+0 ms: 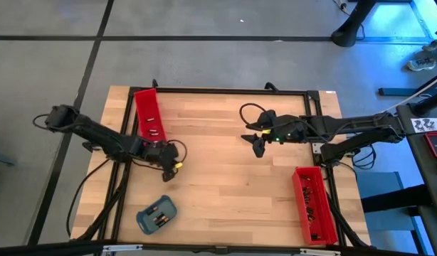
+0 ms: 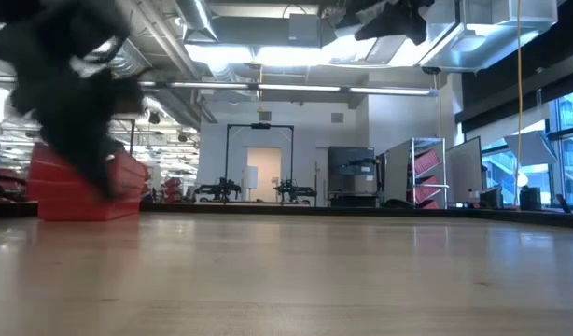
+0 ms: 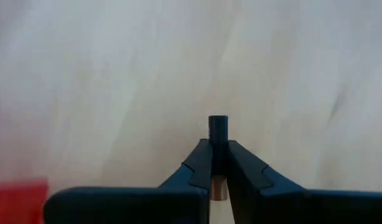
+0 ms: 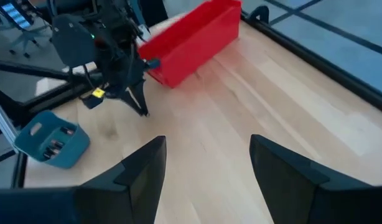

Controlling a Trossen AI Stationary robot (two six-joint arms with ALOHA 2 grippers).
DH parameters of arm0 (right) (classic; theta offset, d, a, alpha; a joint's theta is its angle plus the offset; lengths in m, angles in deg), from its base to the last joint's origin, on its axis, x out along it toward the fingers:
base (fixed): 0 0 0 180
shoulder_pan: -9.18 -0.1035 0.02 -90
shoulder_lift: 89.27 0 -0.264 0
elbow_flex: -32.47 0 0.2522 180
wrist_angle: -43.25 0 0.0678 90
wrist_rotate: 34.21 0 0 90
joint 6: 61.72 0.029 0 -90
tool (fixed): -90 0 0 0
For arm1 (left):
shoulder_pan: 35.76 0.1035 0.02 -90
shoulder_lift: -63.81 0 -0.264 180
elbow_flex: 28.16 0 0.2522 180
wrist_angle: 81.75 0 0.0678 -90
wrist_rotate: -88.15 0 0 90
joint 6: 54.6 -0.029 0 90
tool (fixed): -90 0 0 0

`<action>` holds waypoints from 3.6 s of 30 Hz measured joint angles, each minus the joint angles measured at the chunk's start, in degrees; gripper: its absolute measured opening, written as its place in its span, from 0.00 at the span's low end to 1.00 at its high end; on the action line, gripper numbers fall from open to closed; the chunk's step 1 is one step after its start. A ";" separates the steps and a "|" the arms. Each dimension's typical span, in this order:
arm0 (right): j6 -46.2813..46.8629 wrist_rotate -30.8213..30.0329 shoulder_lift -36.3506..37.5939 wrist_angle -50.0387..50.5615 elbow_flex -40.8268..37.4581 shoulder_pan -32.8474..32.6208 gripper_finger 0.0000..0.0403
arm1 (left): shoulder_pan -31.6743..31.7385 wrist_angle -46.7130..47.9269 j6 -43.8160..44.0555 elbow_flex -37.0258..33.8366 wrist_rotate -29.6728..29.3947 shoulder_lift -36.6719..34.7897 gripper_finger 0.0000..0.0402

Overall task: Sort batteries
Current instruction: Put the small black battery into the bottom red bin

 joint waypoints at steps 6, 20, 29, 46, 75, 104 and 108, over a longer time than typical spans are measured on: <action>-1.61 -0.04 0.03 1.04 2.14 0.00 0.58 | 4.75 -4.28 -10.76 11.73 -0.67 6.40 0.03; 3.62 7.08 0.18 29.26 6.11 -3.89 0.58 | 13.39 -1.06 -25.80 49.68 9.75 42.17 0.04; 17.26 4.17 1.67 36.91 -1.32 -14.95 0.58 | 12.82 3.57 -28.56 63.04 12.63 54.55 0.05; 25.92 4.24 1.95 32.98 -11.62 -22.16 0.58 | 12.47 5.56 -29.98 63.60 13.32 58.70 0.09; -9.11 5.27 -9.94 -43.74 -37.38 -14.26 0.58 | 11.39 32.70 -11.94 59.74 0.55 31.67 0.36; -12.04 8.94 -38.51 -60.21 -32.87 -11.17 0.06 | 6.18 39.56 -3.83 52.28 -1.07 27.53 0.36; -7.60 9.69 -36.30 -58.45 -32.91 -11.10 0.06 | 6.05 39.58 -4.22 52.28 -1.11 27.51 0.36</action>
